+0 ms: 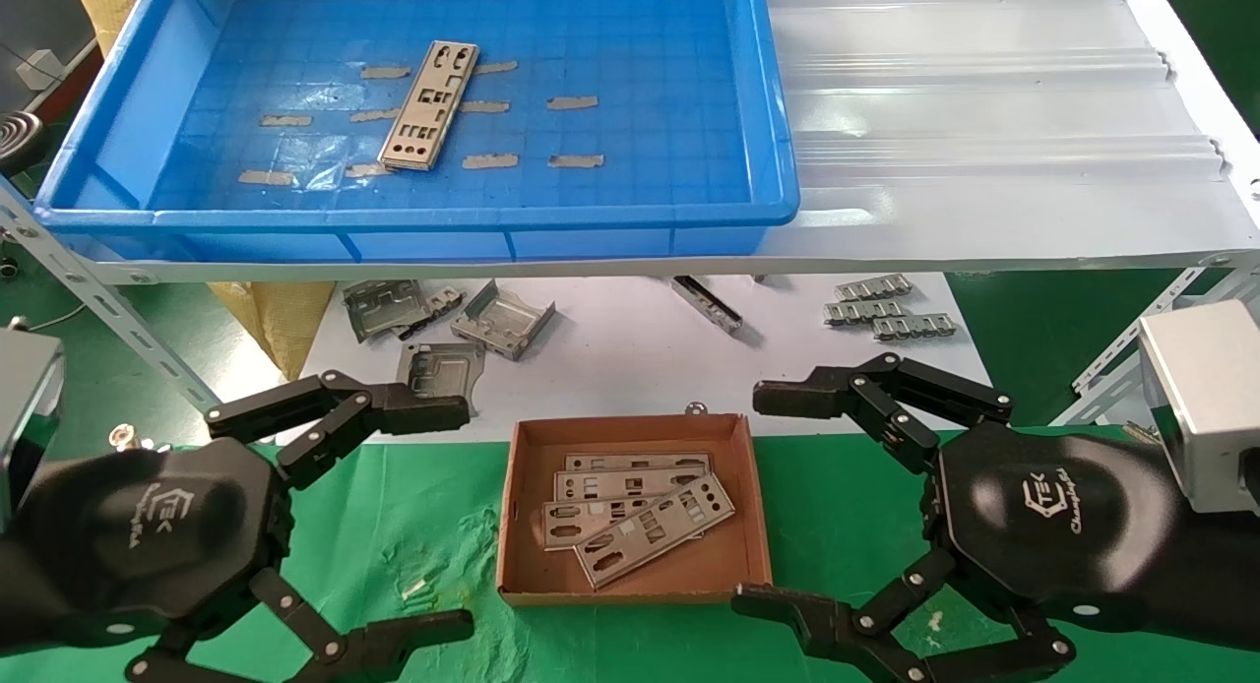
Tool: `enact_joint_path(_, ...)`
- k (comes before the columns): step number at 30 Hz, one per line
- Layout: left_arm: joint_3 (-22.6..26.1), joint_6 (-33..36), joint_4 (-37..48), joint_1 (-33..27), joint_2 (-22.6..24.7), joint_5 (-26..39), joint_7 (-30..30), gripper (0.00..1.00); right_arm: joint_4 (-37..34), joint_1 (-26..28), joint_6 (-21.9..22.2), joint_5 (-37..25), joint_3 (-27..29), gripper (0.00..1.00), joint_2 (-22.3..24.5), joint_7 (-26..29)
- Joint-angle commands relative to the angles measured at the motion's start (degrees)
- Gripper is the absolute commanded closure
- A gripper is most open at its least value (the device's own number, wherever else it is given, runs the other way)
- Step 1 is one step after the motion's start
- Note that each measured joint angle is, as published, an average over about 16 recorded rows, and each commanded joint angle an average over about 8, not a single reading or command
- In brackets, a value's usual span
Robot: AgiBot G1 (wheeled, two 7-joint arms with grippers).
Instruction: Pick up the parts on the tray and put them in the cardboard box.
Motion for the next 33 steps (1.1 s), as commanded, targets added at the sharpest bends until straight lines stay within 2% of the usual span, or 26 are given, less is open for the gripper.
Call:
enact_joint_path(1, 0.0, 0.0, 0.0, 0.0, 0.0, 0.0, 0.0, 0.0, 0.0, 0.0, 0.0, 0.0, 0.0, 0.0, 0.0, 0.0)
enact_joint_path(7, 0.0, 0.0, 0.0, 0.0, 0.0, 0.0, 0.0, 0.0, 0.0, 0.0, 0.0, 0.0, 0.0, 0.0, 0.0, 0.0)
enact_joint_path(15, 0.0, 0.0, 0.0, 0.0, 0.0, 0.0, 0.0, 0.0, 0.0, 0.0, 0.0, 0.0, 0.0, 1.0, 0.0, 0.0)
enact_joint_path(33, 0.0, 0.0, 0.0, 0.0, 0.0, 0.0, 0.0, 0.0, 0.0, 0.0, 0.0, 0.0, 0.0, 1.0, 0.0, 0.0)
